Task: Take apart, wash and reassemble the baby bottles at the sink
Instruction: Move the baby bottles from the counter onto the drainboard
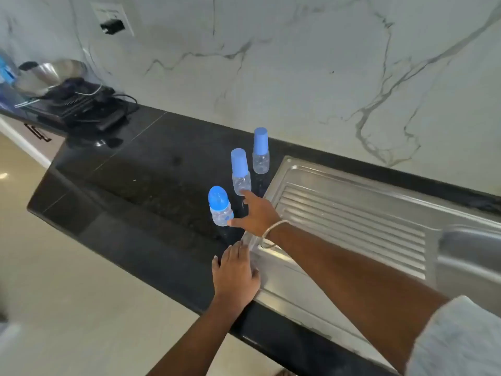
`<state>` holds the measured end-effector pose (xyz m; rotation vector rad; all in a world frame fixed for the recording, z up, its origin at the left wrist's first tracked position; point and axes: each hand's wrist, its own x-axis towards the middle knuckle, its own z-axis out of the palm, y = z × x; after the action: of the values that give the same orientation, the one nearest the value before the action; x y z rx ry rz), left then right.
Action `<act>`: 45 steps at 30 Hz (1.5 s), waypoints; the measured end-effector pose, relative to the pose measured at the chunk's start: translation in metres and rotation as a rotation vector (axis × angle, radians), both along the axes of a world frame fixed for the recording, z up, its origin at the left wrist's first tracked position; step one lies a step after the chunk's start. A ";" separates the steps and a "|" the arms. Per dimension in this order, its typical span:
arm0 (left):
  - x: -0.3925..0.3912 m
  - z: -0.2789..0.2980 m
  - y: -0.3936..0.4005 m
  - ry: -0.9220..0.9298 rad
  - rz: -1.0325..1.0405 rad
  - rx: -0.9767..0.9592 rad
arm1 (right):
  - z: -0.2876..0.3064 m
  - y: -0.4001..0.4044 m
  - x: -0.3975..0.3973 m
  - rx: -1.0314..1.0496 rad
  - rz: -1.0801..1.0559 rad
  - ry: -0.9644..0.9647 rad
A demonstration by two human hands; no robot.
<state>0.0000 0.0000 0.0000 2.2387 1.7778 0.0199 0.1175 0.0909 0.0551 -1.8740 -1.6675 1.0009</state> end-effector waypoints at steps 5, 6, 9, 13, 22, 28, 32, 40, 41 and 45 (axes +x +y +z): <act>-0.003 -0.007 0.000 -0.063 0.009 0.006 | -0.009 0.020 -0.024 -0.017 0.027 0.044; -0.003 -0.008 -0.001 -0.072 0.006 0.010 | -0.012 0.021 -0.029 -0.004 0.026 0.040; -0.008 -0.013 -0.003 -0.073 -0.001 0.024 | -0.019 0.026 -0.036 0.066 0.016 0.030; -0.015 -0.019 -0.009 -0.056 -0.035 0.011 | -0.027 0.021 -0.036 0.123 -0.018 0.018; 0.005 -0.009 -0.023 -0.054 -0.135 -0.020 | -0.022 -0.081 0.049 0.332 -0.284 0.190; 0.046 -0.004 -0.045 -0.083 -0.402 -0.041 | -0.038 -0.207 0.144 0.231 -0.500 0.069; 0.063 -0.001 -0.062 -0.011 -0.520 -0.065 | -0.048 -0.268 0.180 0.174 -0.628 0.031; 0.082 0.010 -0.089 0.087 -0.406 -0.137 | -0.056 -0.314 0.201 0.145 -0.566 -0.035; 0.083 0.011 -0.090 0.082 -0.390 -0.139 | -0.057 -0.318 0.200 0.151 -0.544 -0.046; 0.090 0.016 -0.097 0.069 -0.333 -0.134 | -0.061 -0.334 0.195 0.210 -0.509 -0.024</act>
<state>0.0900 -0.0970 0.0163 2.4293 1.3695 -0.2395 0.3129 -0.2432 -0.0056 -2.0183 -1.1567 0.5724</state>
